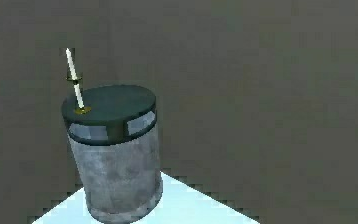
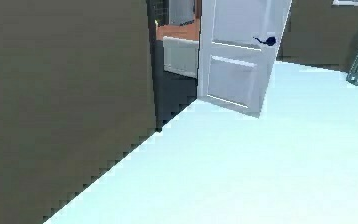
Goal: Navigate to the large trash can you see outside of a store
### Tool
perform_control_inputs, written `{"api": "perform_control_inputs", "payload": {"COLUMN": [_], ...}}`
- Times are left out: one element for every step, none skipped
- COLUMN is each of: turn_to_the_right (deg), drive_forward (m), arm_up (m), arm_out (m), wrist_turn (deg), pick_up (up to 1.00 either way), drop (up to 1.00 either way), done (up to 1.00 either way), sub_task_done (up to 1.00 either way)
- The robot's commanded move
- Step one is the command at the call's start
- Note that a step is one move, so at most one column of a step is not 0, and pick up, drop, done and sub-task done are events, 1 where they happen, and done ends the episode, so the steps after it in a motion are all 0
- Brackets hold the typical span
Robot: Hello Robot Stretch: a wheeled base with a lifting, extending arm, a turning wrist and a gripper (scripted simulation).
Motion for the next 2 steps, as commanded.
{"api": "perform_control_inputs", "payload": {"turn_to_the_right": [6.0,0.0], "drive_forward": [0.00,0.20], "arm_up": [0.00,0.00], "arm_out": [0.00,0.00], "wrist_turn": [0.0,0.0], "pick_up": [0.00,0.00], "drop": [0.00,0.00], "done": [0.00,0.00], "sub_task_done": [0.00,0.00]}}
